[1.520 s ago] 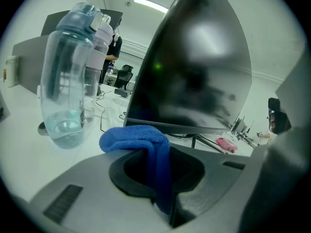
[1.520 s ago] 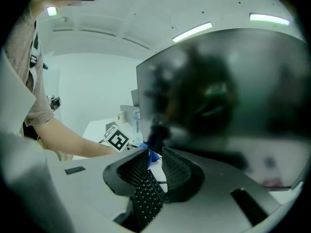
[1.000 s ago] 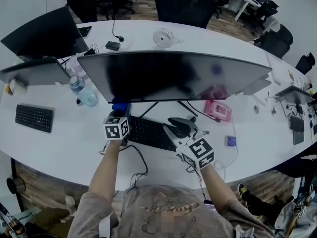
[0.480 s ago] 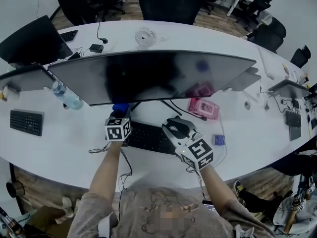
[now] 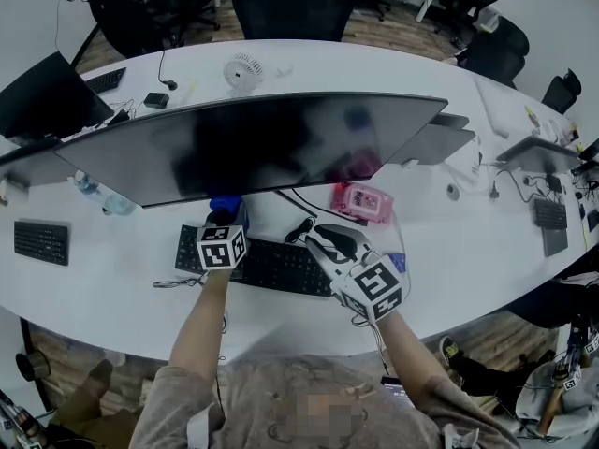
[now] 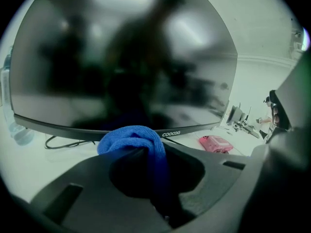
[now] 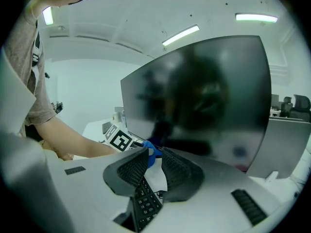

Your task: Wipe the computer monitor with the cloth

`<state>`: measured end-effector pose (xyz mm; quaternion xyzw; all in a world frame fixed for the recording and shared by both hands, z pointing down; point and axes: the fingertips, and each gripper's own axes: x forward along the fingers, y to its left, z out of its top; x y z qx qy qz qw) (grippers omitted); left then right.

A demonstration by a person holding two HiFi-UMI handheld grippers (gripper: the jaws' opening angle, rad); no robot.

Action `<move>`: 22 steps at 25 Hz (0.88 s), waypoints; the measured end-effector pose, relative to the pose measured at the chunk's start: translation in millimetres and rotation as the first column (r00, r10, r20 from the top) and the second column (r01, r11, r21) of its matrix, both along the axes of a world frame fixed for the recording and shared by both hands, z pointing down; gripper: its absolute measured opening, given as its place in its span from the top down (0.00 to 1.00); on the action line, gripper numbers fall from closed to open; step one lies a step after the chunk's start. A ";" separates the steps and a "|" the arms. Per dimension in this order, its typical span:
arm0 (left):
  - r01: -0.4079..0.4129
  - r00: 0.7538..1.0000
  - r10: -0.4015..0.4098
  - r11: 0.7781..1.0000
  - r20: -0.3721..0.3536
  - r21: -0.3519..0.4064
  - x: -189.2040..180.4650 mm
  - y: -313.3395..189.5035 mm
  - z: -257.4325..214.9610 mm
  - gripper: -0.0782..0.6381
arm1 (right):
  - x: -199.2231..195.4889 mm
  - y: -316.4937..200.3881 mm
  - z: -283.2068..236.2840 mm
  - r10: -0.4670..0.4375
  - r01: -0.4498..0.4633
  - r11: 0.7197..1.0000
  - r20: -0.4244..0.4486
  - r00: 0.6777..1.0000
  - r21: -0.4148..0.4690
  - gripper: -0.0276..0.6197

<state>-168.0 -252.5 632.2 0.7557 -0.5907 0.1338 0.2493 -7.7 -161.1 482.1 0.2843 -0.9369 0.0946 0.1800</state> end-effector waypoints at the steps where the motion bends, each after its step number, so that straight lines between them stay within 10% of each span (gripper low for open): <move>1: 0.000 1.000 0.000 1.000 -0.001 0.002 5.6 -1.1 0.1 0.82 | 6.3 -0.4 0.2 0.003 -0.003 1.000 0.000 1.000 -0.002 0.81; 22: -0.034 0.997 0.036 0.999 -0.067 0.023 106.0 -29.6 12.8 0.82 | 97.8 -11.9 8.4 0.056 -0.056 0.998 -0.025 0.998 -0.019 0.81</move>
